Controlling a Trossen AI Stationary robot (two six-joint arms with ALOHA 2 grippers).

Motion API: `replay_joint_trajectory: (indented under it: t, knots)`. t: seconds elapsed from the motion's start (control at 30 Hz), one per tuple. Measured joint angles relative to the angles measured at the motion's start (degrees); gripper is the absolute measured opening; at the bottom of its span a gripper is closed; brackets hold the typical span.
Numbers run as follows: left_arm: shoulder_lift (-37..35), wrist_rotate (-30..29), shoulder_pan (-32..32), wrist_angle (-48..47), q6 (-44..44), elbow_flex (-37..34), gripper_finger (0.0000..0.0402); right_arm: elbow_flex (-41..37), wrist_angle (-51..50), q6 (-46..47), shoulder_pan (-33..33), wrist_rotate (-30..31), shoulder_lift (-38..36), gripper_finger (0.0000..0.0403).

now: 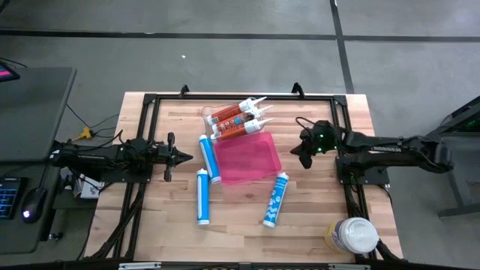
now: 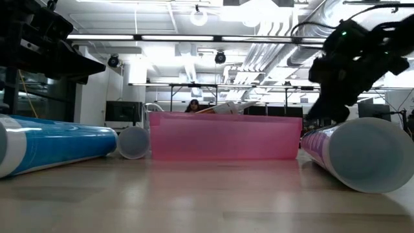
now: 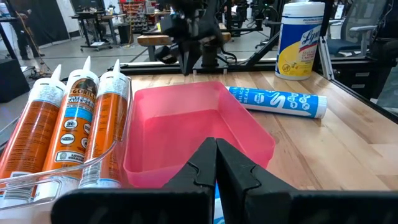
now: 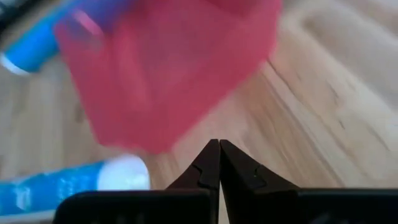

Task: Pick & place silicon tubes, Sealant and Lysol wipes
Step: Put the bottom left blue sealant into the pink bin

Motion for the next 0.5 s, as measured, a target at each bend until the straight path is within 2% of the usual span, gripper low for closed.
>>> replay_joint_trajectory:
  t: [0.17, 0.3, 0.4, 0.5]
  knots:
    - [0.0, 0.0, 0.0, 0.02, 0.0, 0.0, 0.0, -6.6, 13.54, 0.06, 0.72, -3.5, -6.68, 0.0001]
    - [-0.01, 0.0, 0.02, 0.0, 0.0, 0.0, 0.0, -12.06, 24.83, 0.98, 4.28, -3.58, -12.21, 0.0001]
    - [0.0, 0.0, 0.0, 0.0, 0.0, 0.0, 0.0, -14.29, 28.27, 2.73, 7.06, -2.0, -15.88, 0.0]
    - [0.01, 0.0, -0.01, 0.02, 0.0, 0.0, 0.0, -14.66, 27.36, 3.25, 9.5, -1.05, -19.25, 0.0]
